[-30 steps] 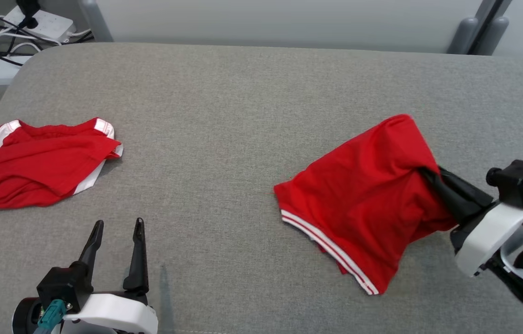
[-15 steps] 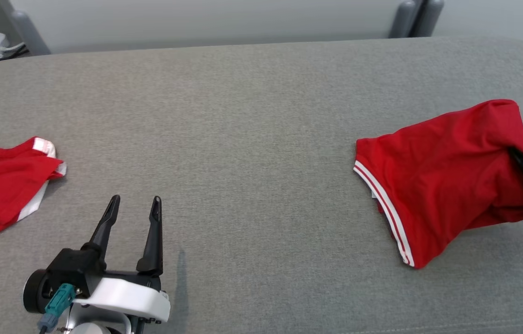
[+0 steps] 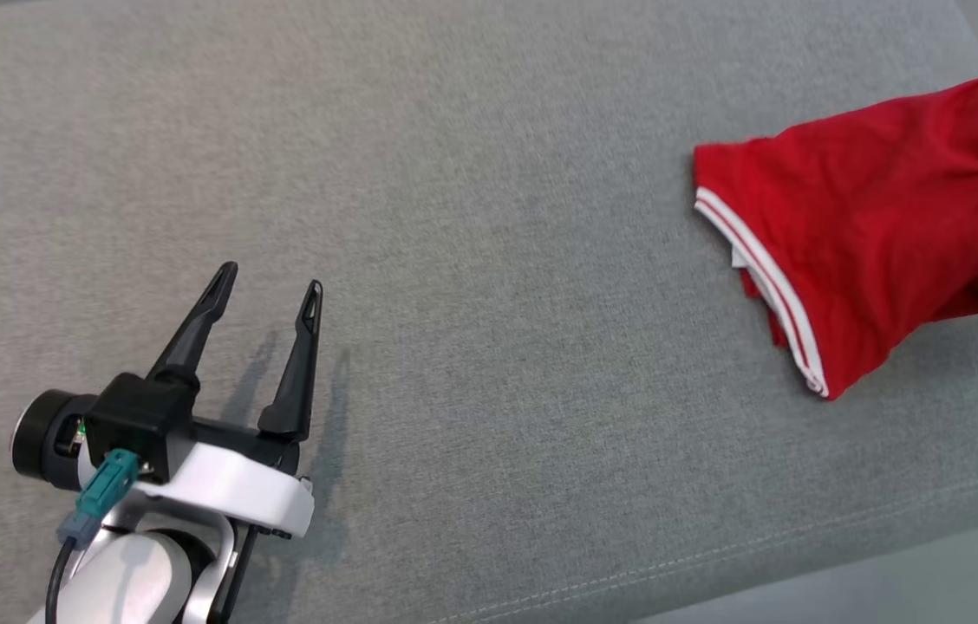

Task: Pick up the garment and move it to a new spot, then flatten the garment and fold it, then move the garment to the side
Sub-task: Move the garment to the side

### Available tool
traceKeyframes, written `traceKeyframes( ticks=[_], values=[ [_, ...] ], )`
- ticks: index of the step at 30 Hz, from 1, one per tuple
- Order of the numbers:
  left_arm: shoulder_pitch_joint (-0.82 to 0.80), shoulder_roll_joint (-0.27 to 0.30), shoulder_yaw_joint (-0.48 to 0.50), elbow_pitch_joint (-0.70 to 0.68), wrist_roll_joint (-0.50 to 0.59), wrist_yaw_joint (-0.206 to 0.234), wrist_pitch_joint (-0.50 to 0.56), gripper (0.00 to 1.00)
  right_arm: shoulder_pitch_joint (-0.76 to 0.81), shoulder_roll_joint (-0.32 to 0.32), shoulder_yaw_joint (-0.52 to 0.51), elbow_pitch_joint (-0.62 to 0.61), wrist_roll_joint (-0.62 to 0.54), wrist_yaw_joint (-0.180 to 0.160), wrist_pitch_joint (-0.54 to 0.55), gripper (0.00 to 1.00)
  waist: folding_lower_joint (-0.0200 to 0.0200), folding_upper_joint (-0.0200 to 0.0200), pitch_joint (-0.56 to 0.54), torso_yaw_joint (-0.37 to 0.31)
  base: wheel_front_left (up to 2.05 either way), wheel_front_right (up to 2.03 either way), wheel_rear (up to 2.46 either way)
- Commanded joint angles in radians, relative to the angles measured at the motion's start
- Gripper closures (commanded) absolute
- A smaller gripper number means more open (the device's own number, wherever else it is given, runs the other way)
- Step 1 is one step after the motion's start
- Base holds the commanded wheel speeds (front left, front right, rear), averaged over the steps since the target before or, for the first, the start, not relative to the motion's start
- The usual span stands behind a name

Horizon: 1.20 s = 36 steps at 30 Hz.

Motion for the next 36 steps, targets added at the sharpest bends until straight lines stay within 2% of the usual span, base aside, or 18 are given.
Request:
traceKeyframes(
  ticks=[1, 5, 6, 8, 11, 16, 19, 24, 36],
  values=[
    [-0.049, 0.031, 0.033, -0.033, 0.016, -0.007, 0.007, 0.0, -0.011, -0.025, -0.009, 0.016, -0.013, 0.0, -0.021, 1.0, 0.0, 0.0, 0.055, -0.033, 0.0, 0.0, 0.0],
    [-0.075, 0.048, 0.03, -0.059, 0.031, -0.006, 0.032, 0.0, -0.078, -0.013, -0.053, 0.141, -0.054, 0.0, -0.054, 1.0, 0.0, 0.0, 0.107, -0.026, 0.0, 0.0, 0.0],
    [-0.079, 0.049, 0.029, -0.062, 0.033, -0.006, 0.035, 0.0, -0.093, -0.012, -0.068, 0.163, -0.065, 0.0, -0.059, 0.78, 0.0, 0.0, 0.116, -0.024, 0.0, 0.0, 0.0],
    [-0.084, 0.049, 0.028, -0.064, 0.034, -0.007, 0.038, 0.0, -0.117, -0.001, -0.098, 0.201, -0.083, 0.0, -0.067, 0.0, 0.0, 0.0, 0.126, -0.019, 0.0, 0.0, 0.0],
    [-0.089, 0.046, 0.03, -0.062, 0.033, -0.005, 0.035, 0.0, -0.135, 0.017, -0.134, 0.234, -0.114, 0.0, -0.073, 0.0, 0.0, 0.0, 0.132, -0.014, 0.0, 0.0, 0.0],
    [-0.082, 0.039, 0.037, -0.046, 0.021, -0.004, 0.017, 0.0, -0.112, 0.032, -0.226, 0.198, -0.16, 0.0, -0.074, 0.0, 0.0, 0.0, 0.107, -0.01, 0.0, 0.0, 0.0],
    [-0.071, 0.034, 0.043, -0.031, 0.012, -0.001, 0.001, 0.0, -0.066, 0.058, -0.314, 0.086, -0.173, 0.0, -0.074, 0.0, 0.0, 0.0, 0.077, -0.005, 0.0, 0.0, 0.0],
    [-0.038, 0.034, 0.059, -0.005, -0.004, 0.009, -0.024, 0.0, 0.069, 0.169, -0.443, -0.127, -0.192, 0.0, -0.074, 0.0, 0.0, 0.0, 0.008, 0.017, 0.0, 0.0, 0.0],
    [0.077, 0.051, 0.145, 0.037, -0.055, 0.067, -0.09, 0.0, 0.39, 0.363, -0.503, -0.512, -0.258, 0.0, -0.067, 0.0, 0.0, 0.0, -0.153, 0.13, 0.0, 0.0, 0.0]
  ],
)
